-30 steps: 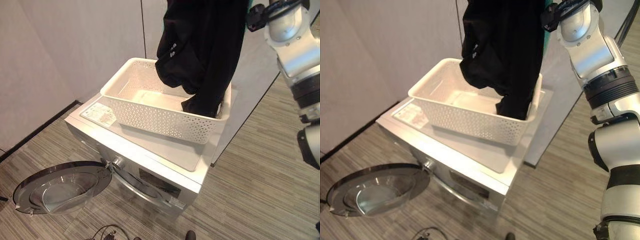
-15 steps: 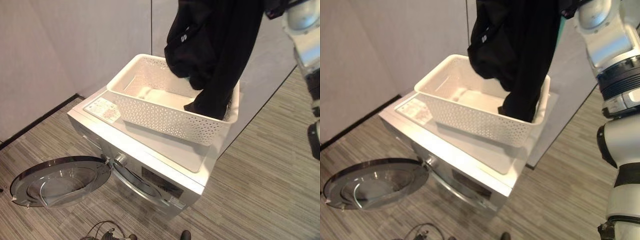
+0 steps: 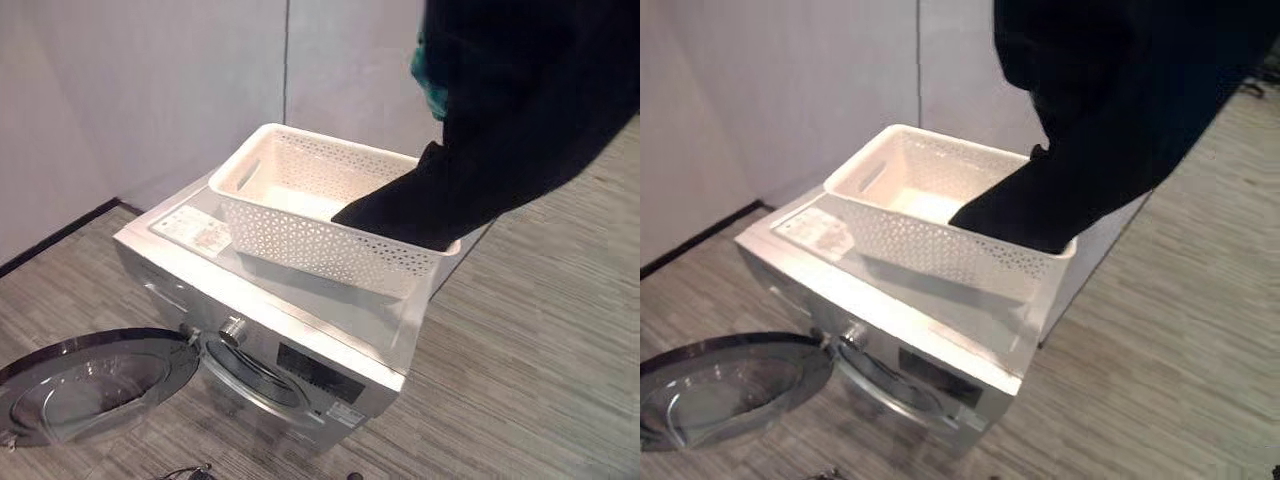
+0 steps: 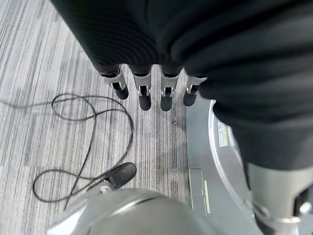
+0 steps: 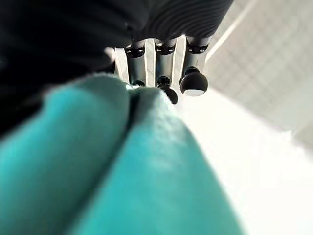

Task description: Grab the laundry basket,head to the washer,open it,put in the laundry and shut it.

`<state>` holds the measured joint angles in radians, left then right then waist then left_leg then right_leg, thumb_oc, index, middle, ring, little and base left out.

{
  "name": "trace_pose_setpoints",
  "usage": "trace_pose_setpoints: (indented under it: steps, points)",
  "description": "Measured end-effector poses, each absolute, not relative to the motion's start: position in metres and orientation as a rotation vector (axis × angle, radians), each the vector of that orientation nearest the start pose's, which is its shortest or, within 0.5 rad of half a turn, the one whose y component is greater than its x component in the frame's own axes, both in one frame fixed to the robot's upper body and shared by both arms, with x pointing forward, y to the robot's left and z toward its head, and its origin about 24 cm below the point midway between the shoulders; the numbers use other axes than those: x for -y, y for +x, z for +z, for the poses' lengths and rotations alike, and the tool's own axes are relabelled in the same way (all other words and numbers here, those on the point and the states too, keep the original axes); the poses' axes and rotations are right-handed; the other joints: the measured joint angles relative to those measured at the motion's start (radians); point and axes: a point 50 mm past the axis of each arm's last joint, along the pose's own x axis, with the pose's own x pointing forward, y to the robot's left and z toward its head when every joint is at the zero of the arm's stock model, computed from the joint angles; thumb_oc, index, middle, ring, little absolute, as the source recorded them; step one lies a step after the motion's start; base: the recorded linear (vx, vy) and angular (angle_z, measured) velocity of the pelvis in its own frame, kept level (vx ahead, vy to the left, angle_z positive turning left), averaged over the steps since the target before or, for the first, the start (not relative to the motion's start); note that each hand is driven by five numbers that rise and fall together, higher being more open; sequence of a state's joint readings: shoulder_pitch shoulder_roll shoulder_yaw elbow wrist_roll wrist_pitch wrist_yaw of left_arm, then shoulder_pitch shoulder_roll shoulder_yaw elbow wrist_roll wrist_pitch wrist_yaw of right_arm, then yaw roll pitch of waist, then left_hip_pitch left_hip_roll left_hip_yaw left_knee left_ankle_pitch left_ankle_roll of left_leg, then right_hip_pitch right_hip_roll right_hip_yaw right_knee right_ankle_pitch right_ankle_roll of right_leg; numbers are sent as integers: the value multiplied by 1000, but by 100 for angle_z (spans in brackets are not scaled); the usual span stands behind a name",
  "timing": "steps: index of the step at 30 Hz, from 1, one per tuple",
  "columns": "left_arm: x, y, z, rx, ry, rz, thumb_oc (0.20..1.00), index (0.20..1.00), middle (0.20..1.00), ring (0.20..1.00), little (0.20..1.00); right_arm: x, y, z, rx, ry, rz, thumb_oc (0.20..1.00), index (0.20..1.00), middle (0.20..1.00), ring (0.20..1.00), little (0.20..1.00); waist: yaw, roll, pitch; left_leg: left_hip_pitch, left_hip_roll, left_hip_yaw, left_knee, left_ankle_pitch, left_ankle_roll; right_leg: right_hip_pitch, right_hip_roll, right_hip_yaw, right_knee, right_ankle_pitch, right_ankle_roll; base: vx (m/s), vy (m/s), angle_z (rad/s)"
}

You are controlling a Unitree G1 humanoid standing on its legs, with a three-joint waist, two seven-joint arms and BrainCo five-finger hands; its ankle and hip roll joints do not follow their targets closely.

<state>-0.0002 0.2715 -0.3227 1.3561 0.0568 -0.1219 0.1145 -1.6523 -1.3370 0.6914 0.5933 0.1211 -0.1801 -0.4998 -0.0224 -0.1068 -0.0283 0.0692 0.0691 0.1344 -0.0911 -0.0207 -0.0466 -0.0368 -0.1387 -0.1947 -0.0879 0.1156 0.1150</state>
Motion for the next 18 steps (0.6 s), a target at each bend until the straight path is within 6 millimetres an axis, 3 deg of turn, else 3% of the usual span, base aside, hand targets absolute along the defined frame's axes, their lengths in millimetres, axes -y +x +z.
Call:
trace_pose_setpoints:
  steps: [2, 5, 8, 10, 11, 12, 14, 15, 17, 18]
  points:
    - [-243, 64, -164, -1246, 545, -56, 1000, 1000, 1000, 1000, 1000, 308, 238, 491, 1108, -1051, -887, 200, 200, 200, 200, 200, -22, 6, -2, 6, -11, 26, 0, -6, 9, -9, -7, 28, 0, 6, 6, -18, 70, -44]
    - [-242, 54, -166, -1281, 540, -55, 1000, 1000, 1000, 1000, 1000, 341, 215, 495, 1063, -1030, -1077, 200, 200, 200, 200, 200, -27, 24, -11, 6, -14, 60, -1, -12, 18, -25, -13, 55, -4, 16, 11, 4, 28, -32]
    - [-239, 54, -167, -1279, 532, -60, 1000, 1000, 1000, 1000, 1000, 356, 200, 493, 1043, -1032, -1150, 200, 200, 200, 200, 200, -23, 35, -17, 7, -16, 67, -1, -14, 21, -30, -14, 67, -8, 15, 13, -2, 0, -8]
    - [-234, 51, -168, -1284, 520, -68, 1000, 1000, 1000, 1000, 1000, 365, 202, 484, 1007, -1024, -1170, 200, 200, 200, 200, 200, -24, 46, -17, 9, -17, 70, -1, -14, 22, -30, -16, 72, -9, 14, 14, -3, -10, -5]
    - [-231, 48, -169, -1290, 505, -57, 1000, 1000, 1000, 1000, 1000, 372, 204, 473, 980, -1011, -1175, 200, 200, 200, 200, 200, -26, 48, -17, 9, -20, 71, -1, -15, 23, -30, -18, 72, -8, 13, 16, 0, 0, 0]
    - [-229, 47, -170, -1288, 499, -52, 1000, 1000, 1000, 1000, 1000, 385, 208, 452, 915, -1002, -1180, 200, 200, 200, 200, 200, -30, 72, -22, 8, -19, 69, -1, -16, 25, -30, -19, 73, -8, 10, 20, 0, 0, 0]
    - [-226, 45, -170, -1284, 484, -45, 1000, 1000, 1000, 1000, 1000, 394, 214, 424, 865, -987, -1162, 200, 200, 200, 200, 200, -32, 74, -23, 13, -18, 69, -1, -18, 27, -25, -18, 72, -9, 9, 21, 0, -12, 2]
    - [-222, 44, -171, -1279, 467, -39, 1000, 1000, 1000, 1000, 1000, 402, 222, 400, 785, -996, -1142, 200, 200, 200, 200, 200, -43, 91, -12, 15, -20, 69, -1, -18, 28, -24, -20, 72, -9, 8, 22, -2, -32, 0]
    - [-216, 44, -172, -1276, 444, -37, 1000, 1000, 1000, 1000, 1000, 408, 231, 373, 698, -1009, -1130, 200, 200, 200, 200, 200, -49, 119, 1, 14, -24, 70, -1, -20, 30, -26, -24, 73, -8, 9, 25, 4, -13, 2]
    - [-216, 46, -172, -1267, 452, -40, 1000, 1000, 1000, 1000, 1000, 421, 216, 332, 639, -958, -1147, 200, 200, 200, 200, 200, -38, 118, 7, 12, -23, 64, -1, -20, 30, -24, -20, 66, -8, 9, 23, 7, -15, 11]
